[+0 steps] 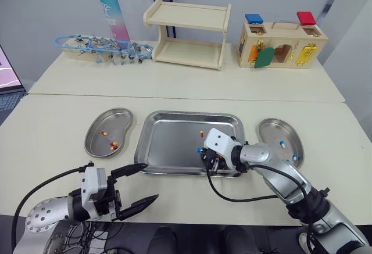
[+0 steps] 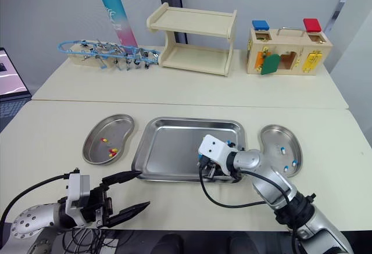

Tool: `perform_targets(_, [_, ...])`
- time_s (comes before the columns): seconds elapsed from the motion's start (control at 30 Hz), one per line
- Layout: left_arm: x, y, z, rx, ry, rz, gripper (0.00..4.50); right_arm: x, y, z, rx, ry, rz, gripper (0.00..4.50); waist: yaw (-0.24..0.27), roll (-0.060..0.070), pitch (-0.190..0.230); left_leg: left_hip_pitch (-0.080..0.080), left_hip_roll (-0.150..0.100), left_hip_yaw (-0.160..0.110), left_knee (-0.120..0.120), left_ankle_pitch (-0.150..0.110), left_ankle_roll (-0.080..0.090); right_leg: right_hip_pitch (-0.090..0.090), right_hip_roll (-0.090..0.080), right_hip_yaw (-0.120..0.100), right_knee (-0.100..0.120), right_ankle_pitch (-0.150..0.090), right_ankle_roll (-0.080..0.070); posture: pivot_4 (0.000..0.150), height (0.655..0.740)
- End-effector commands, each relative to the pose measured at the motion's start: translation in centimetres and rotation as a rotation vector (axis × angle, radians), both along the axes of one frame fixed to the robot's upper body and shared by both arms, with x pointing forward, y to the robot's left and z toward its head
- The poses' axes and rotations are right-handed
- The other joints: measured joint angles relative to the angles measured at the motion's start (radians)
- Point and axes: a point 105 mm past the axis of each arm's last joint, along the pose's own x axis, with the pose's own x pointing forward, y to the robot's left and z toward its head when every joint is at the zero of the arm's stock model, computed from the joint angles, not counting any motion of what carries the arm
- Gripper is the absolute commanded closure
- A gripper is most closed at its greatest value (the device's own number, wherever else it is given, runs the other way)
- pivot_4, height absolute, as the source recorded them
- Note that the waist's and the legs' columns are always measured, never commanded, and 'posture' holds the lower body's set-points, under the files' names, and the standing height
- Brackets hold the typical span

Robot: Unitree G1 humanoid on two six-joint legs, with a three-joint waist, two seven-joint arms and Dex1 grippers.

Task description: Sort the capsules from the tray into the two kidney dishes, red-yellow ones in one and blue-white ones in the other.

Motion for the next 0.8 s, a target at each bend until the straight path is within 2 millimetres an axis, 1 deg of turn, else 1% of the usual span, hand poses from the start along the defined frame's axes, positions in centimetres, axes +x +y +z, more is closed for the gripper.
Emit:
perform_targets(0.03, [-0.4, -1.4, 0.8, 0.029, -0.049, -0.119, 0.0, -0.7, -3.1, 5.0, 0.102, -0.098, -0.003, 4.46, 0.007, 0.0, 0.0, -0.001, 0.0, 0.0, 0.0, 0.0, 0.0, 0.0, 0.0, -0.001, -0.001, 0.0, 0.0, 0.15, 0.74])
perform_targets(0.07, [-0.3, -1.5, 0.9, 0.026, -0.053, -0.125, 0.0, -0.8, -3.8, 5.2, 0.102, -0.102, -0.018, 4.46, 0.007, 0.0, 0.0, -0.001, -0.001, 0.0, 0.0, 0.0, 0.0, 0.0, 0.0, -0.001, -0.001, 0.0, 0.0, 0.15, 0.74])
perform_targets(0.13, [0.2, -2.2, 1.5, -0.003, -0.059, -0.141, 0.0, -1.3, -6.9, 5.7, 0.083, -0.101, -0.065, 4.46, 0.005, -0.001, 0.0, -0.001, 0.0, 0.0, 0.0, 0.0, 0.0, 0.001, 0.0, -0.001, -0.001, 0.0, 0.0, 0.15, 0.74])
perform_targets(0.2, [0.4, -3.0, 1.9, -0.025, -0.07, -0.173, 0.0, -2.0, -10.3, 5.7, 0.026, -0.083, -0.122, 4.46, 0.006, 0.0, 0.0, -0.001, 0.0, -0.001, 0.0, 0.0, 0.0, 0.001, 0.0, -0.001, -0.001, 0.0, 0.0, 0.15, 0.74])
perform_targets(0.23, [0.5, -3.2, 2.0, -0.029, -0.073, -0.182, 0.0, -2.2, -11.1, 5.6, 0.009, -0.077, -0.136, 4.46, 0.004, 0.0, 0.0, -0.001, -0.001, 0.0, 0.0, 0.0, 0.0, 0.001, 0.0, -0.001, -0.002, 0.0, 0.0, 0.15, 0.74])
perform_targets(0.33, [0.7, -4.2, 2.6, -0.063, -0.086, -0.225, 0.0, -2.0, -16.7, 4.9, -0.14, -0.079, -0.278, 4.46, -0.002, 0.0, 0.001, 0.0, -0.001, 0.001, 0.0, 0.0, 0.0, 0.001, 0.0, 0.0, -0.001, 0.0, 0.0, 0.15, 0.74])
perform_targets(0.4, [0.9, -4.6, 2.8, -0.072, -0.094, -0.239, 0.0, -2.1, -18.9, 4.5, -0.197, -0.067, -0.324, 4.46, -0.006, 0.0, 0.001, 0.001, 0.0, 0.001, 0.0, 0.0, 0.0, 0.001, 0.0, 0.0, -0.001, 0.0, 0.0, 0.15, 0.74])
perform_targets(0.47, [1.0, -4.9, 2.9, -0.077, -0.099, -0.248, 0.0, -2.5, -19.9, 3.7, -0.22, -0.019, -0.343, 4.46, -0.009, 0.0, 0.001, 0.002, 0.0, 0.002, 0.0, 0.0, 0.0, 0.002, 0.0, 0.001, -0.001, 0.0, 0.0, 0.15, 0.74])
perform_targets(0.63, [1.1, -5.1, 3.0, -0.077, -0.101, -0.255, 0.0, -1.5, -21.5, 2.5, -0.233, -0.004, -0.435, 4.46, -0.01, 0.0, 0.001, 0.001, 0.0, 0.002, 0.0, 0.0, 0.0, 0.002, 0.0, 0.002, -0.001, 0.0, 0.0, 0.15, 0.74])
perform_targets(0.7, [1.1, -5.1, 3.1, -0.078, -0.107, -0.253, 0.0, -1.2, -22.0, 2.4, -0.233, -0.008, -0.456, 3.84, -0.009, 0.0, 0.001, 0.001, 0.0, 0.002, 0.0, 0.0, 0.0, 0.002, 0.0, 0.002, -0.001, 0.0, 0.0, 0.15, 0.74])
perform_targets(0.73, [1.1, -5.2, 3.1, -0.079, -0.11, -0.251, 0.0, -1.1, -22.1, 2.5, -0.224, -0.015, -0.46, 3.64, -0.008, 0.0, 0.001, 0.001, 0.0, 0.002, 0.0, 0.0, 0.0, 0.002, 0.0, 0.002, -0.001, 0.0, 0.0, 0.15, 0.74])
perform_targets(0.8, [1.2, -5.2, 3.2, -0.082, -0.116, -0.241, 0.0, -0.7, -22.2, 2.9, -0.199, -0.039, -0.475, 3.01, -0.008, 0.0, 0.001, 0.001, 0.0, 0.002, 0.0, 0.0, 0.0, 0.002, 0.0, 0.002, -0.001, 0.0, 0.0, 0.15, 0.74])
